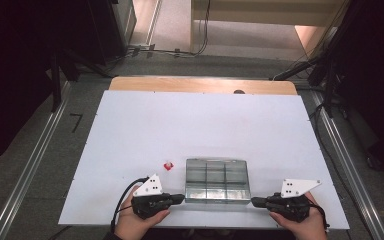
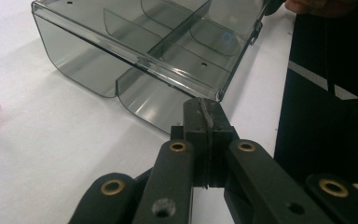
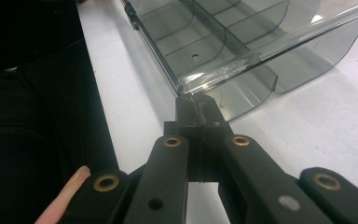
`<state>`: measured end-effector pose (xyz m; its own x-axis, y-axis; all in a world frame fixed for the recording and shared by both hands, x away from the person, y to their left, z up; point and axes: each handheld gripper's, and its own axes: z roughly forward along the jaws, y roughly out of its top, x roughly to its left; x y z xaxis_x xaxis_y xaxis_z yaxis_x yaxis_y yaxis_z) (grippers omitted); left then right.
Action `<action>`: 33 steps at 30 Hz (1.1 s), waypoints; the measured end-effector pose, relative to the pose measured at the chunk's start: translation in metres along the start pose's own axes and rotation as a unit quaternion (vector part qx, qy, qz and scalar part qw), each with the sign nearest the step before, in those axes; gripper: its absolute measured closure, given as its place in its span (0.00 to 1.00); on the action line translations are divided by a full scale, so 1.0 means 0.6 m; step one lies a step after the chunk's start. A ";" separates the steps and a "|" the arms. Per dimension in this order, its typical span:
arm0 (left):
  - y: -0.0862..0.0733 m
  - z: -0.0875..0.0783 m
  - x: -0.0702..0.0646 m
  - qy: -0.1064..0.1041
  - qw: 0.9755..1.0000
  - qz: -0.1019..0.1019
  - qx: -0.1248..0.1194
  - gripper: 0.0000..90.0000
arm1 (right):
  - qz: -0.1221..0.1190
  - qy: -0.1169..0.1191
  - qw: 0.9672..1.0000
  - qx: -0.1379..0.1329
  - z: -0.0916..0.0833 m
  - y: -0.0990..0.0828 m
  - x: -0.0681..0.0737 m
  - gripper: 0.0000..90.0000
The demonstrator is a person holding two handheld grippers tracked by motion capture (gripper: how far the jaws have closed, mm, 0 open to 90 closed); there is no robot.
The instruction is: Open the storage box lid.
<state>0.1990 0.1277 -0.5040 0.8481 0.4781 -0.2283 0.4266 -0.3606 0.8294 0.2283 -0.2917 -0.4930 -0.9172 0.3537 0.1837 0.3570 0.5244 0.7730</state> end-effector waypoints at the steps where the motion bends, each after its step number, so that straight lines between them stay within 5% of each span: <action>1: 0.000 0.000 0.000 0.000 1.000 0.000 0.000 1.00 | 0.000 0.000 1.000 -0.001 0.000 0.000 0.000 0.98; 20: -0.004 0.000 0.004 -0.010 1.000 -0.003 -0.010 1.00 | -0.006 -0.011 1.000 0.004 0.001 0.002 0.003 0.98; 24: -0.002 0.005 0.004 -0.051 0.998 -0.009 -0.028 1.00 | -0.006 -0.014 1.000 0.002 0.003 0.003 0.005 0.98; 28: 0.003 0.020 -0.012 -0.029 0.999 0.022 -0.002 1.00 | -0.014 -0.017 1.000 0.005 0.005 0.006 0.009 0.98; 33: 0.002 0.011 -0.009 -0.031 0.999 0.019 -0.016 1.00 | -0.014 -0.009 1.000 -0.007 0.005 0.008 0.009 0.98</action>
<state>0.1969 0.1193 -0.5051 0.8819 0.4135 -0.2263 0.3840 -0.3519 0.8536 0.2254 -0.2852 -0.4901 -0.9233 0.3532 0.1512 0.3291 0.5238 0.7857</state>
